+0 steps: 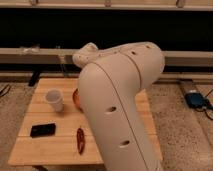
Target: Place the white sponge in the ceramic bowl
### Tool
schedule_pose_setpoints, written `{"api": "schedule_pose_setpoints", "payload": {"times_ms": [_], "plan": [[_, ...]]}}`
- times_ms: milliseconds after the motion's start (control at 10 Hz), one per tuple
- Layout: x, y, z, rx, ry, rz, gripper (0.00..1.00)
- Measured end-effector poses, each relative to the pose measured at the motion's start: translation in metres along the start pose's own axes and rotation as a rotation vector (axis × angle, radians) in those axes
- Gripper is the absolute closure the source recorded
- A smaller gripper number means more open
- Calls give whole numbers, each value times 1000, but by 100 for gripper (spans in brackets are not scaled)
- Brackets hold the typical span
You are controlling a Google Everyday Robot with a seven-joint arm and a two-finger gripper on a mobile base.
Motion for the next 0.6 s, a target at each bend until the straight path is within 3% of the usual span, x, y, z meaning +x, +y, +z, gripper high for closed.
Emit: {"api": "schedule_pose_setpoints", "payload": {"times_ms": [200,600], "plan": [[4,-1,-2,-33,-30,23,20],[5,0,-2,-38,-33,23,20]]}}
